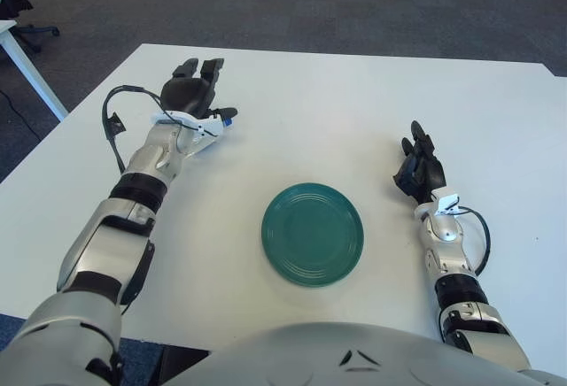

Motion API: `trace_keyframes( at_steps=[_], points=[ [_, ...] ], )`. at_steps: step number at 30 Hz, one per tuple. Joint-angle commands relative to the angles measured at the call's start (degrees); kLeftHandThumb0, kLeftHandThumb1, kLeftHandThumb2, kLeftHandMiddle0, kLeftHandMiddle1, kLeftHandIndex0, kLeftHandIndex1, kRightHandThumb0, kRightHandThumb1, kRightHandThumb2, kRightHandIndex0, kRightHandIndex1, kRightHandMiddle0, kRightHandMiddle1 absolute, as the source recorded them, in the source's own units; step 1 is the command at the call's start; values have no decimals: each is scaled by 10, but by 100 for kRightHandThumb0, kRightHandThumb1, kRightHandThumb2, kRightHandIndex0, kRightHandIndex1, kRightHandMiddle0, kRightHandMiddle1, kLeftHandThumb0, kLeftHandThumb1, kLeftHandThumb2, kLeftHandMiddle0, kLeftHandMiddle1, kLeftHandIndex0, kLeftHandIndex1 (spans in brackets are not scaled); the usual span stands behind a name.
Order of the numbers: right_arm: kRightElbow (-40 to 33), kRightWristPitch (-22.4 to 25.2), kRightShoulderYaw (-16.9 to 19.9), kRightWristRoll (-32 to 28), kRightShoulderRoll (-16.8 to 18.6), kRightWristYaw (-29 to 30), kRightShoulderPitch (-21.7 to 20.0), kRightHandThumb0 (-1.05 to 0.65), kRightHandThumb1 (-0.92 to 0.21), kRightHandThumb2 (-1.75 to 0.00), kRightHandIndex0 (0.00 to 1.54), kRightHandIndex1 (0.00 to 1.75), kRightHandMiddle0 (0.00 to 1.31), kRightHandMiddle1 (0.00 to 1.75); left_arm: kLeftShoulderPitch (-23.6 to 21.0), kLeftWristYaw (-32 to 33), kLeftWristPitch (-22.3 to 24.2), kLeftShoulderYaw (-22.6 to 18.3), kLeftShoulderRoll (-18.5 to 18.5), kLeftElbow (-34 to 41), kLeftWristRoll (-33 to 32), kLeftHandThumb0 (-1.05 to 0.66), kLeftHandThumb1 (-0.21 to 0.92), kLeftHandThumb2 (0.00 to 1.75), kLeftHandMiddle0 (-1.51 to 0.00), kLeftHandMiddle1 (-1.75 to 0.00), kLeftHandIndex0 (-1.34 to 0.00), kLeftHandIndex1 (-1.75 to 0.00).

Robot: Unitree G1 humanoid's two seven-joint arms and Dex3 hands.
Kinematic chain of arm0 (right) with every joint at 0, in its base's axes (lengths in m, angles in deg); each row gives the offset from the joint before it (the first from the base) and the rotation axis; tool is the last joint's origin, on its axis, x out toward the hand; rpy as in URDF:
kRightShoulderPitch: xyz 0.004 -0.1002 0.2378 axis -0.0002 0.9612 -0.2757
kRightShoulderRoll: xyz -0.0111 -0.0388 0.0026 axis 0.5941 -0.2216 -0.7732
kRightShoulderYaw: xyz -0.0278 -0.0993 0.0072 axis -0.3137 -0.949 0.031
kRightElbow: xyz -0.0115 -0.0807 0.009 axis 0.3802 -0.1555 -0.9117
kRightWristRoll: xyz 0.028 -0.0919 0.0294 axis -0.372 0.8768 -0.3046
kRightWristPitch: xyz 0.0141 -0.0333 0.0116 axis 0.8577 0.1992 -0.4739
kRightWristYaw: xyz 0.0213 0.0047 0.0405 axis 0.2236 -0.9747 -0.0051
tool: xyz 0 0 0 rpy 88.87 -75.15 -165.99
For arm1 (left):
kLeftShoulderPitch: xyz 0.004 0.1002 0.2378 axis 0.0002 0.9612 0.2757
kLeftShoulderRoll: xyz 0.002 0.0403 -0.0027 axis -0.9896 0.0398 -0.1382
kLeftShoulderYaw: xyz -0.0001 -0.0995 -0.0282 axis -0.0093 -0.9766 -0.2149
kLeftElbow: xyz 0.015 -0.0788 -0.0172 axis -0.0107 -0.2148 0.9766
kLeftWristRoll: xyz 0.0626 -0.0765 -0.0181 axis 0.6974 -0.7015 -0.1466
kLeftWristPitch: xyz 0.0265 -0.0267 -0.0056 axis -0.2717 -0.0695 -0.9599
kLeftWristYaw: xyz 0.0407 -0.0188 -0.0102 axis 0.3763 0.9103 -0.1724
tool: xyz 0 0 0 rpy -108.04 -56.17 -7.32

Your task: Put the bottle into the plate.

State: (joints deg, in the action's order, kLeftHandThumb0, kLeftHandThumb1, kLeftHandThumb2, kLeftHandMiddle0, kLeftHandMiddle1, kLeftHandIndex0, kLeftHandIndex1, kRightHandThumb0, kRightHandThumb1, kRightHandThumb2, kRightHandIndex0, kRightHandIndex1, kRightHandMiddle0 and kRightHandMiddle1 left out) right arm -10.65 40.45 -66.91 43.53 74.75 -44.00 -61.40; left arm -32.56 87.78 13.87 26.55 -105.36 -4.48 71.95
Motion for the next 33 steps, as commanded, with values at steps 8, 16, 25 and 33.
trace_keyframes(
  at_steps=[8, 16, 25, 33],
  points=[
    [98, -19, 15, -19, -19, -22, 35, -103, -92, -118, 0, 0, 0, 0, -3, 37, -1, 25, -12, -37, -8, -105, 92, 59, -21, 0, 0, -59],
    [112, -35, 24, -33, -29, -40, 33, -101, -92, -119, 0, 0, 0, 0, 9, 37, 3, 34, -19, -41, -14, -105, 92, 59, -23, -1, 0, -59],
    [124, -46, 31, -45, -33, -51, 31, -98, -92, -118, 0, 0, 0, 0, 15, 43, -3, 39, -17, -58, -24, -105, 92, 58, -25, -2, 0, -58],
    [132, -59, 41, -61, -41, -75, 30, -97, -92, -118, 0, 0, 0, 0, 21, 40, 4, 44, -9, -68, -34, -105, 92, 56, -24, -1, 0, -57]
  ],
)
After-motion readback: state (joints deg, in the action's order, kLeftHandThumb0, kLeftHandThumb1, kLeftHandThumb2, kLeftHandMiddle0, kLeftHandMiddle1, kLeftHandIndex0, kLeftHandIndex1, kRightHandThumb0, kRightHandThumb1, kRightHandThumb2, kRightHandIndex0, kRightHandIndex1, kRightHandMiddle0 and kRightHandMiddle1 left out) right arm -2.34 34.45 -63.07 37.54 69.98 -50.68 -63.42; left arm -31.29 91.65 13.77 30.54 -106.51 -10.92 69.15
